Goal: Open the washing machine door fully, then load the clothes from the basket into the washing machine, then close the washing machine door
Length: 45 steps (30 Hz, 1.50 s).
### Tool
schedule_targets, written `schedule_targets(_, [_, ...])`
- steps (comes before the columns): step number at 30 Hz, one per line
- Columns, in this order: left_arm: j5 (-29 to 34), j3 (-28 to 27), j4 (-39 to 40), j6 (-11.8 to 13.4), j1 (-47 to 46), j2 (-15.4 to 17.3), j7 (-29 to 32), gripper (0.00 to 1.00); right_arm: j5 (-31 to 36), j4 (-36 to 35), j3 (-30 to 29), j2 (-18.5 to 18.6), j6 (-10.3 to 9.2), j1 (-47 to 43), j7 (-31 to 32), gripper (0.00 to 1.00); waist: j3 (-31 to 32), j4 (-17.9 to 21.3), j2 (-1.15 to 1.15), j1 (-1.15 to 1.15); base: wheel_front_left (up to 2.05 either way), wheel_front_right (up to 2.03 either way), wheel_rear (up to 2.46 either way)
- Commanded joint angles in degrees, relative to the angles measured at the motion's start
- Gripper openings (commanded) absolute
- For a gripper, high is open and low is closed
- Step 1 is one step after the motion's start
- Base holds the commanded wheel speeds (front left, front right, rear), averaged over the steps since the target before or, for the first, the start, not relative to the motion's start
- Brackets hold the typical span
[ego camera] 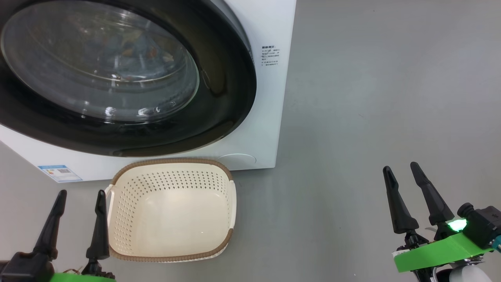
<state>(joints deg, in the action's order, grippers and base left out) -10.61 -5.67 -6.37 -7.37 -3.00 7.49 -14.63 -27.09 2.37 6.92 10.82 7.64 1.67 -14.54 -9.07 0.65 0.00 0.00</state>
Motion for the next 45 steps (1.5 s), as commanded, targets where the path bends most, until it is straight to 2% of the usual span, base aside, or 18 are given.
schedule_targets(1, [-0.4,-1.9,1.1,-0.1,-0.4,1.0,-0.4,1.00,1.0,-1.5,0.7,0.7,-0.15,0.2,-0.5,1.00,-0.1,-0.1,0.00,0.00,0.00,0.00,0.00])
schedule_targets(15, [-1.0,-1.5,1.2,-0.1,-0.2,1.1,-0.4,1.00,0.9,-1.6,0.7,0.8,-0.15,0.2,-0.5,1.00,0.1,-0.3,0.00,0.00,0.00,0.00,0.00])
schedule_targets(16, [-1.2,-1.4,1.2,-0.1,-0.1,1.2,-0.4,0.00,0.9,-1.6,0.7,0.8,-0.15,0.2,-0.5,0.00,0.2,-0.4,0.00,0.00,0.00,0.00,0.00])
schedule_targets(17, [-0.9,0.3,-0.3,0.0,0.0,-0.1,0.0,0.00,-0.1,0.4,0.1,-0.1,0.01,0.0,0.0,0.00,0.2,-0.4,0.00,0.00,0.00,0.00,0.00])
schedule_targets(24, [-1.2,1.1,-4.7,0.0,0.1,-2.7,0.2,0.00,-0.4,5.4,0.6,-2.2,0.01,-0.1,0.4,0.00,0.2,-0.4,0.00,0.00,0.00,0.00,0.00])
schedule_targets(30, [-5.2,1.1,-4.6,0.0,0.2,-2.7,1.1,0.00,-3.8,5.4,0.3,-2.3,0.00,-0.2,1.1,0.00,0.7,-0.4,0.00,0.13,0.00,0.00,0.00])
schedule_targets(35, [-8.4,1.1,-4.8,0.1,0.0,-2.7,1.9,0.00,-6.7,5.8,0.0,-2.3,0.00,0.1,1.7,0.00,1.0,-0.4,0.00,0.01,0.00,0.00,0.00])
schedule_targets(45, [-15.0,1.0,-5.3,0.0,-0.5,-2.8,3.5,0.00,-12.2,6.4,-0.6,-2.4,-0.02,0.6,3.0,0.00,1.7,-0.4,0.00,0.00,0.00,0.00,0.00])
